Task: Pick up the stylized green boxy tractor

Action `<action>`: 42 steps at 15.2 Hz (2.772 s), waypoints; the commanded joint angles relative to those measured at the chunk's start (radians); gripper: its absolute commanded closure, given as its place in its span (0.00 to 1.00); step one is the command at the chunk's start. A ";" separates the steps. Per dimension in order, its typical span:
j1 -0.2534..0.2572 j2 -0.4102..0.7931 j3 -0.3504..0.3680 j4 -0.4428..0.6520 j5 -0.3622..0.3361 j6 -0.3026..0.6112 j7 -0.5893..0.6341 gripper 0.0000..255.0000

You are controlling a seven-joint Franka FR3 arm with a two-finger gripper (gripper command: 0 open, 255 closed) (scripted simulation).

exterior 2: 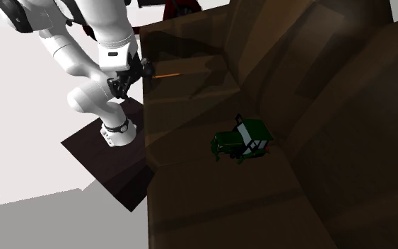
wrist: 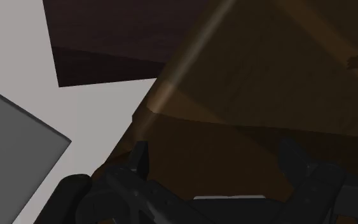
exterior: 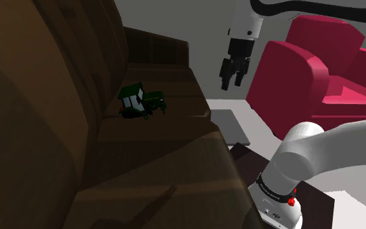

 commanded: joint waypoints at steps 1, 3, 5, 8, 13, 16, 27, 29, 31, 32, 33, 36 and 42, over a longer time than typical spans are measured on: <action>0.000 0.000 0.000 0.000 0.000 0.000 0.000 0.00; 0.015 0.065 -0.001 0.015 -0.011 0.057 -0.044 0.00; 0.030 0.132 0.000 0.036 -0.020 0.110 -0.086 0.00; 0.052 0.234 0.002 0.076 -0.032 0.184 -0.146 0.00; 0.084 0.406 0.013 0.167 -0.050 0.287 -0.238 0.00; 0.101 0.509 0.024 0.234 -0.062 0.336 -0.289 0.00; 0.152 0.825 0.070 0.486 -0.110 0.445 -0.422 0.00; 0.152 0.828 0.070 0.463 -0.111 0.471 -0.421 0.00; 0.152 0.833 0.070 0.441 -0.111 0.497 -0.421 0.00; 0.152 0.835 0.070 0.431 -0.111 0.510 -0.421 0.00; 0.152 0.839 0.070 0.415 -0.112 0.531 -0.421 0.00; 0.152 0.839 0.070 0.413 -0.112 0.532 -0.420 1.00; 0.152 0.839 0.070 0.414 -0.111 0.531 -0.421 1.00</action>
